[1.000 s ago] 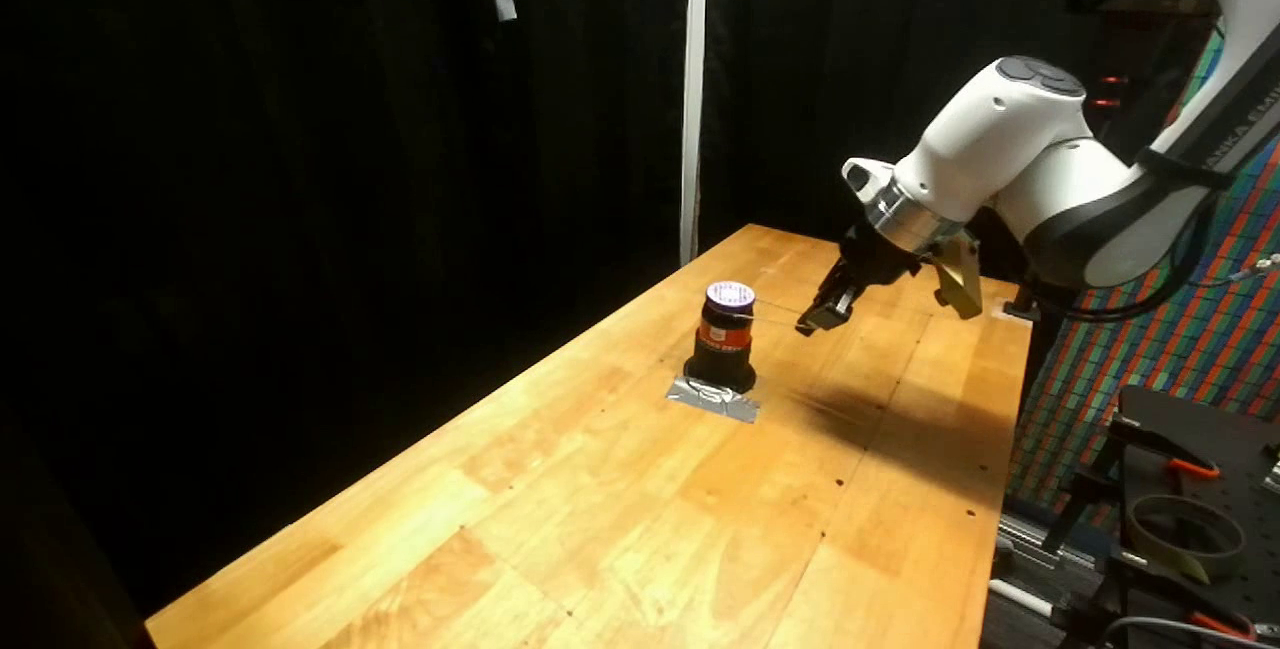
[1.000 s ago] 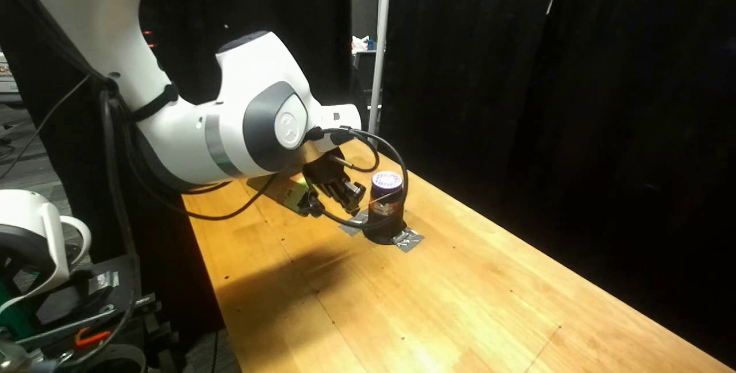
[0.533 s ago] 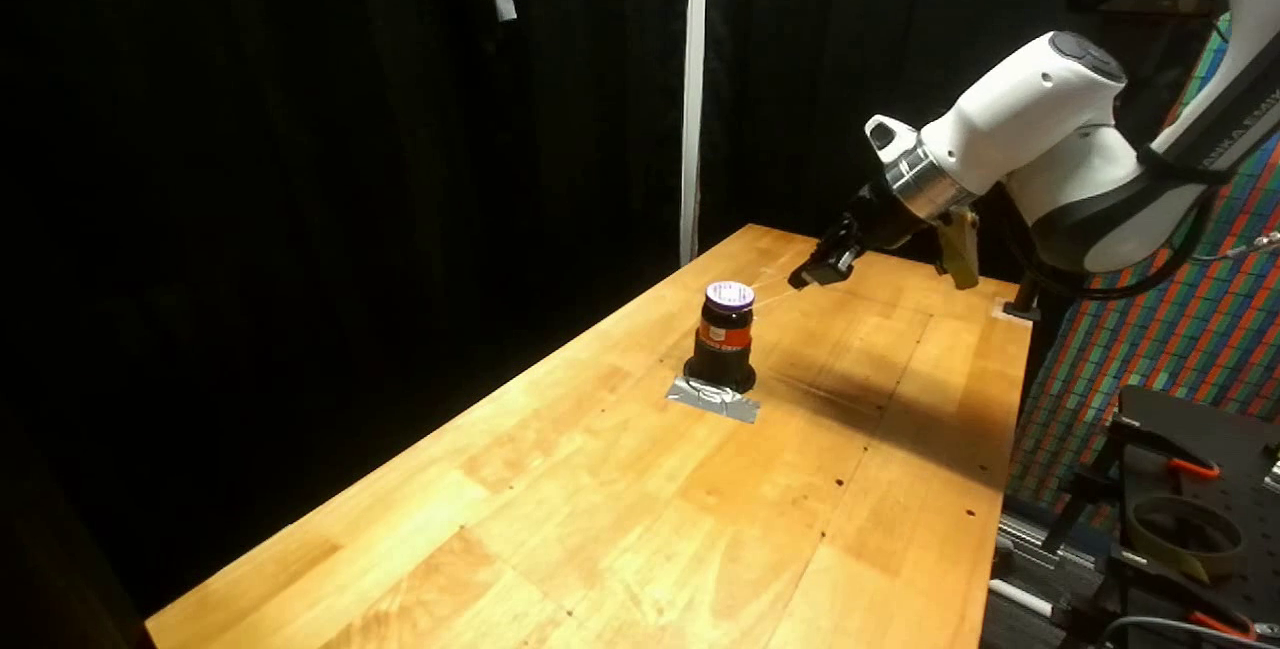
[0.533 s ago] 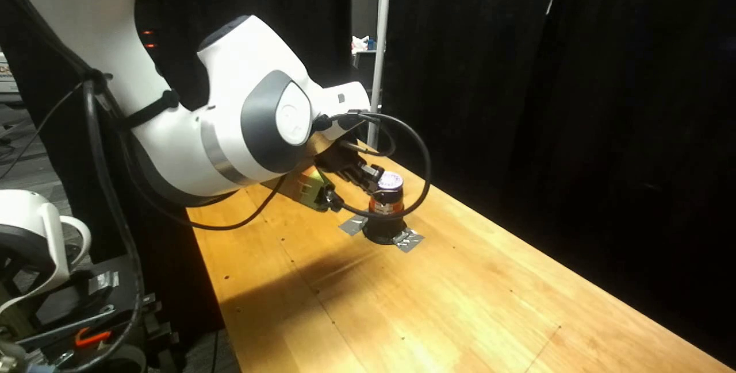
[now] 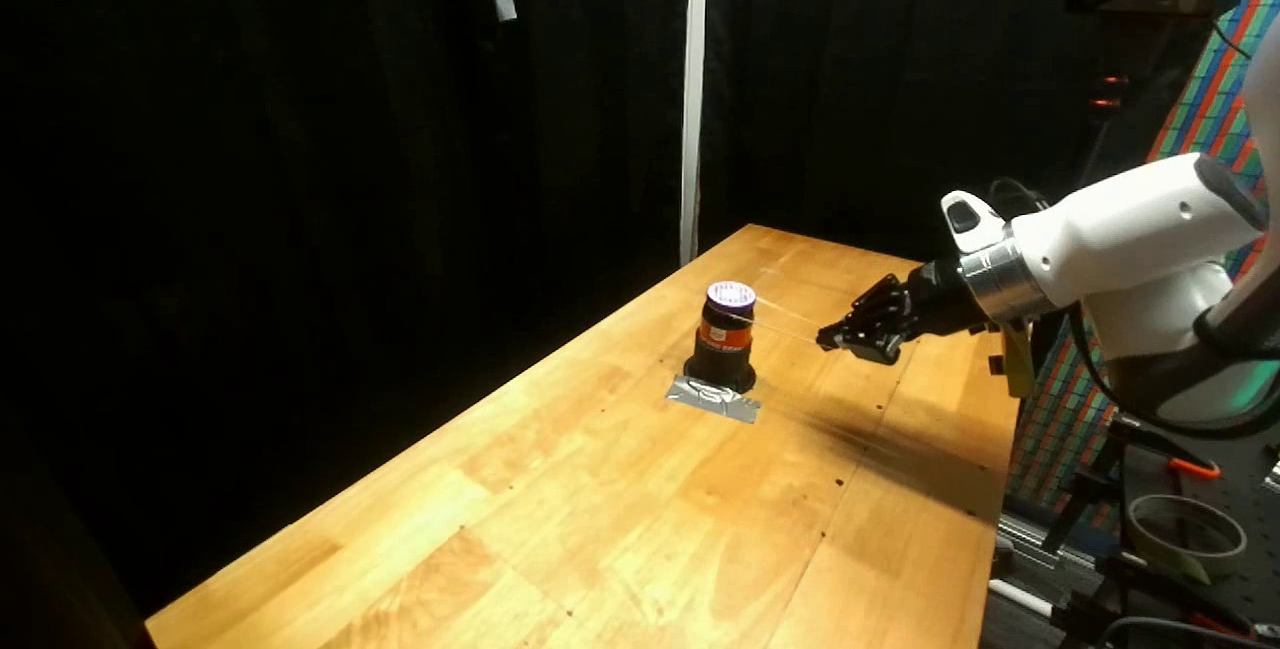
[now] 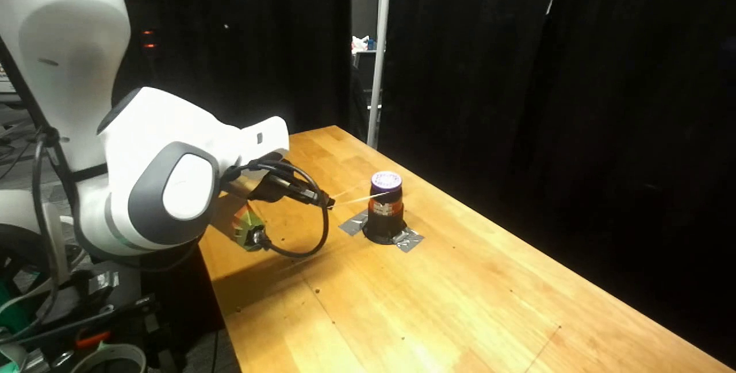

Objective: Put the rubber band on the cup

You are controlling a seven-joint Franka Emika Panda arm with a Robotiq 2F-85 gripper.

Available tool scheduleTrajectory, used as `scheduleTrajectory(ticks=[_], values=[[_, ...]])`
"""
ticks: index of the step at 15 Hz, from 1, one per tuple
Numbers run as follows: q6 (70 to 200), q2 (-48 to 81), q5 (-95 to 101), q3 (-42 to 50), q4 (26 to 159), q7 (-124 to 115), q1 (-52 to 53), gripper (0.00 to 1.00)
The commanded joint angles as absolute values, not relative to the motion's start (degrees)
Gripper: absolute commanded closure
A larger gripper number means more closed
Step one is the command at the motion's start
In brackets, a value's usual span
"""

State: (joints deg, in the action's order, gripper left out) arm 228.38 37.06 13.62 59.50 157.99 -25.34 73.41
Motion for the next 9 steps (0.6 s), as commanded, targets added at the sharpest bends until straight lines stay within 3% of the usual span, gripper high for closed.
scheduleTrajectory(ticks=[1,7,8,9], values=[[239.37,48.44,-2.13,55.88,157.94,-27.43,78.20,0.87],[242.13,56.67,-29.18,49.63,155.78,-26.23,83.74,0.87],[245.00,49.65,-34.68,41.93,154.57,-15.84,76.21,0.87],[243.83,47.31,-33.72,42.31,155.08,-12.95,76.23,0.61]])
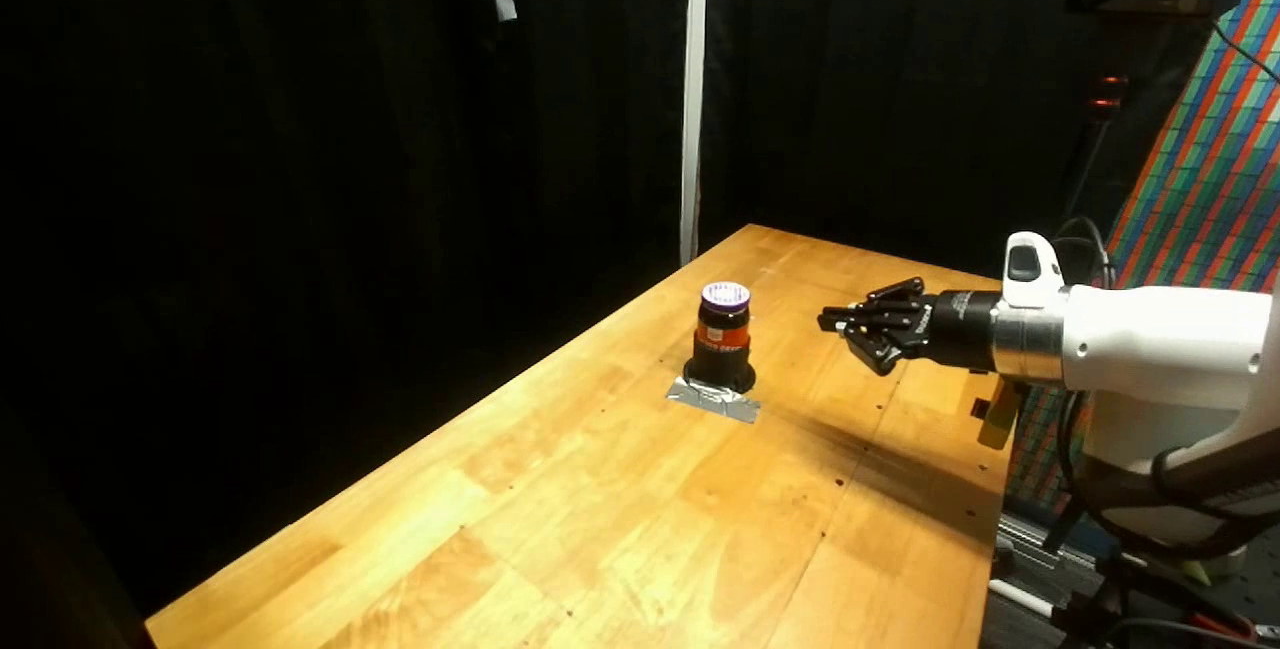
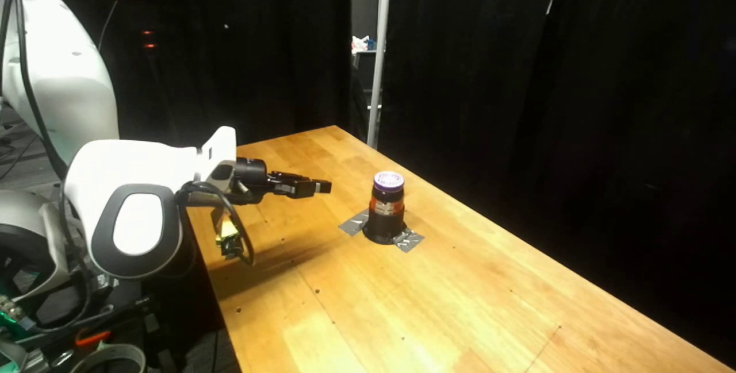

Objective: Put the rubber band on the cup

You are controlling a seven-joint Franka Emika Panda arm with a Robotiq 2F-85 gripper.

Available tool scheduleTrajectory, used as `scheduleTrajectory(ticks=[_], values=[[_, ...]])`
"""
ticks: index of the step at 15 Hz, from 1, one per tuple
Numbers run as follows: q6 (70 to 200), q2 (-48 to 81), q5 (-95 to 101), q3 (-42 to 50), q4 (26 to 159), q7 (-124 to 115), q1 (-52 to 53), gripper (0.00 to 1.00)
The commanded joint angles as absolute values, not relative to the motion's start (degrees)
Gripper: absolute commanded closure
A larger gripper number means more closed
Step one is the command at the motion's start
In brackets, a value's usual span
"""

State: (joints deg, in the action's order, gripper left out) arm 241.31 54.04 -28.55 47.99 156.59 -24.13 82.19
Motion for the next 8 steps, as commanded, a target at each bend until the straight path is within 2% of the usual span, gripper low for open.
scheduleTrajectory(ticks=[1,2,4,8], values=[[241.04,42.70,-31.01,44.14,156.53,-9.67,76.90,0.59],[235.03,42.22,-26.87,50.64,158.39,-11.99,83.08,0.53],[225.60,36.60,-24.02,57.26,158.29,-8.78,86.72,0.38],[205.19,28.76,-29.67,71.62,155.90,3.80,96.95,0.07]])
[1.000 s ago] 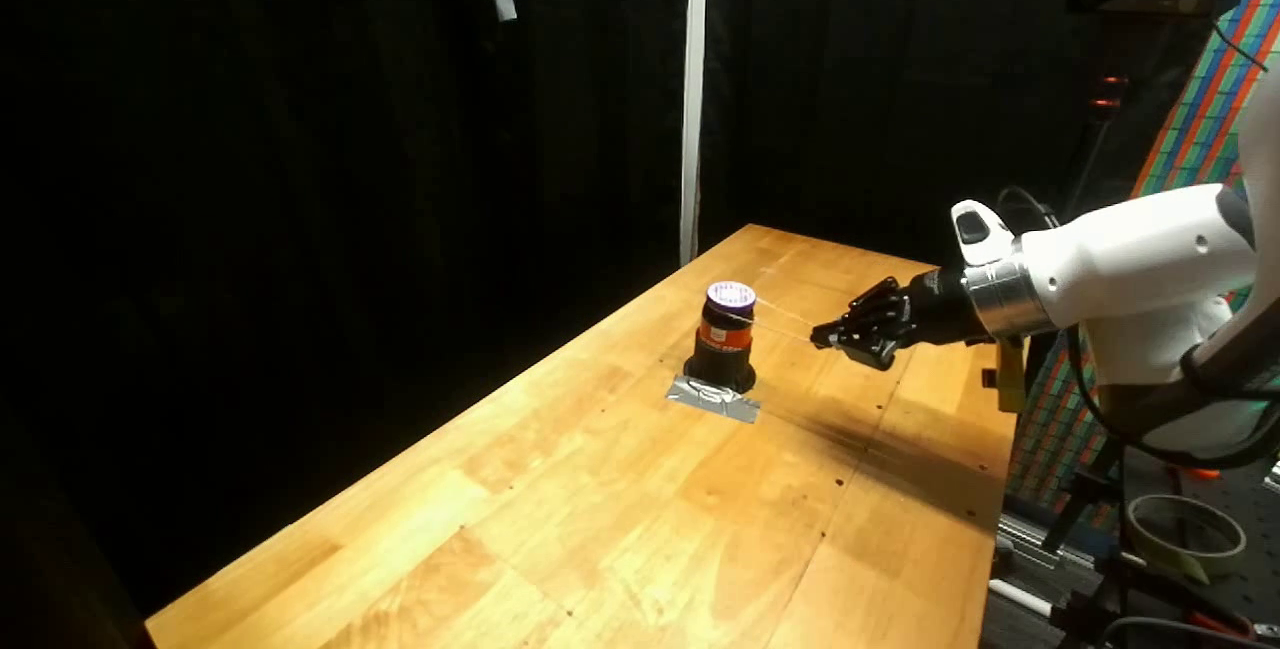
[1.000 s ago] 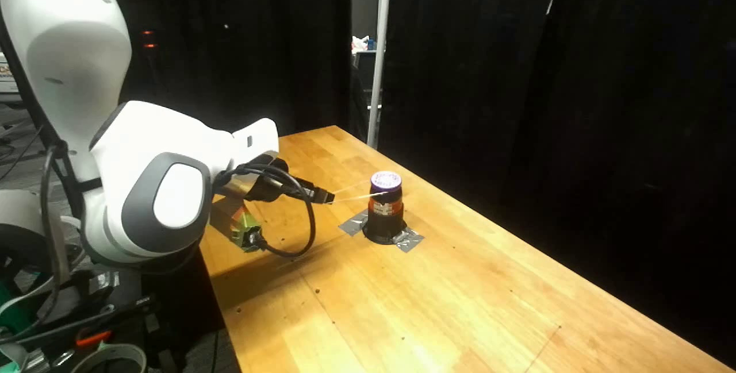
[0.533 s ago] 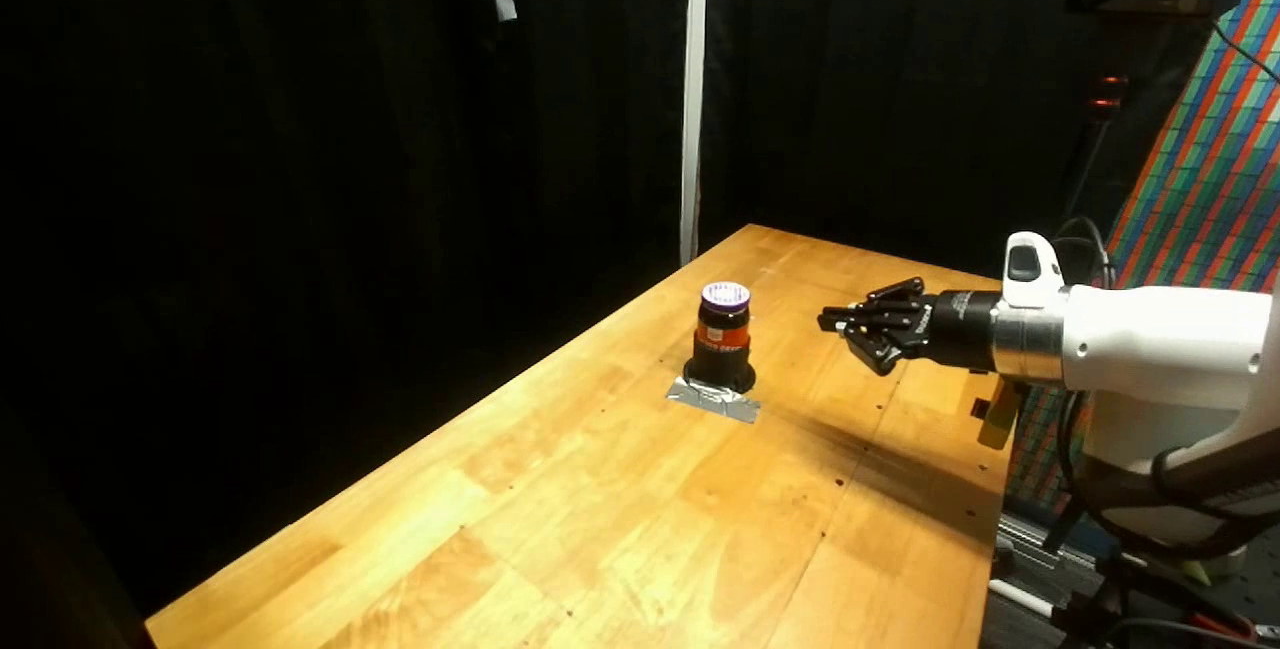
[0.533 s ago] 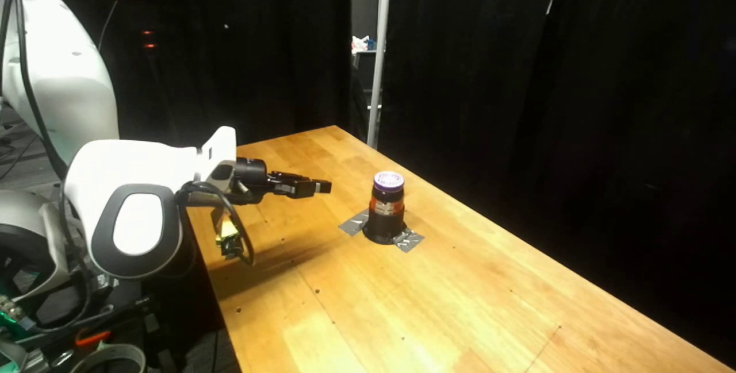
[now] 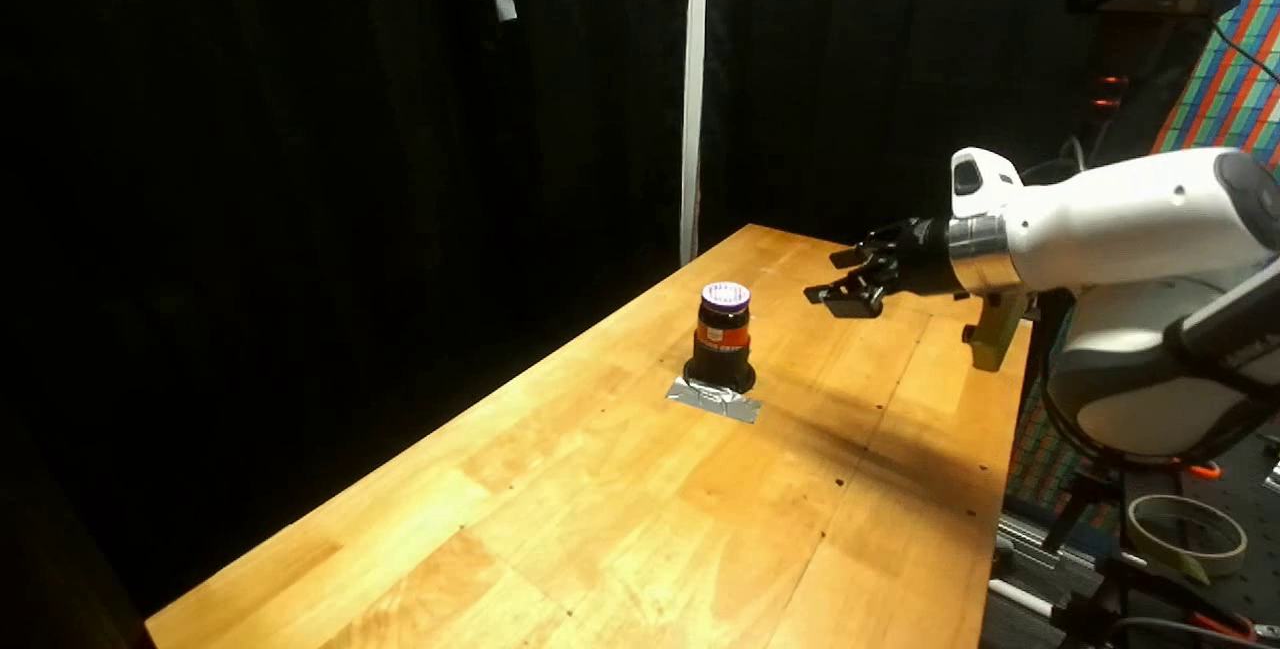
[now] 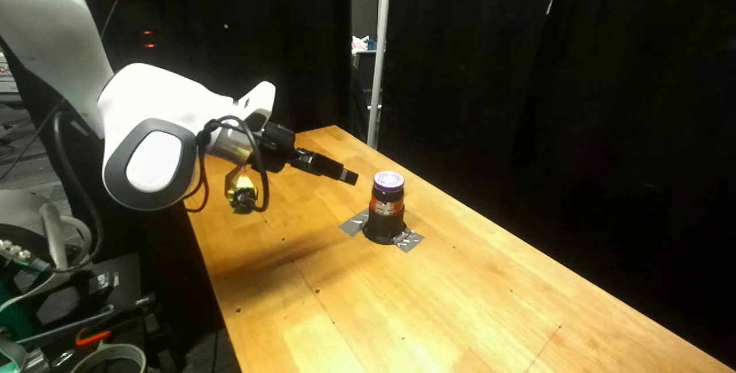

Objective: Put the rubber band on the cup

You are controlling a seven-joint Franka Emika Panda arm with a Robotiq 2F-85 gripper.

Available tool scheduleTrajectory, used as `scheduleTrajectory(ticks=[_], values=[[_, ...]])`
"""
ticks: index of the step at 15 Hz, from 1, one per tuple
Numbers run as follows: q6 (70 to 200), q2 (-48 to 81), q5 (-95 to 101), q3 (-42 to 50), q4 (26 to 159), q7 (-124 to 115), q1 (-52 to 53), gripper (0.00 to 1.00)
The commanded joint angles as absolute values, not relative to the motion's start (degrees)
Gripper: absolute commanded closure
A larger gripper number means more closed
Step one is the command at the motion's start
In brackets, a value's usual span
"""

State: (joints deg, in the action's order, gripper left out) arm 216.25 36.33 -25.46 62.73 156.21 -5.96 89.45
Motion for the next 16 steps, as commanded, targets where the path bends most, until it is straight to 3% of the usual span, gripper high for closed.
scheduleTrajectory(ticks=[1,5,11,16], values=[[200.14,28.30,-31.44,75.32,155.05,6.94,99.75,0.01],[179.48,33.19,-34.24,89.81,151.34,10.25,110.25,0.00],[152.05,36.73,-19.13,109.85,142.09,0.82,124.71,0.00],[137.80,38.66,-18.41,116.39,134.03,-1.49,129.83,0.00]])
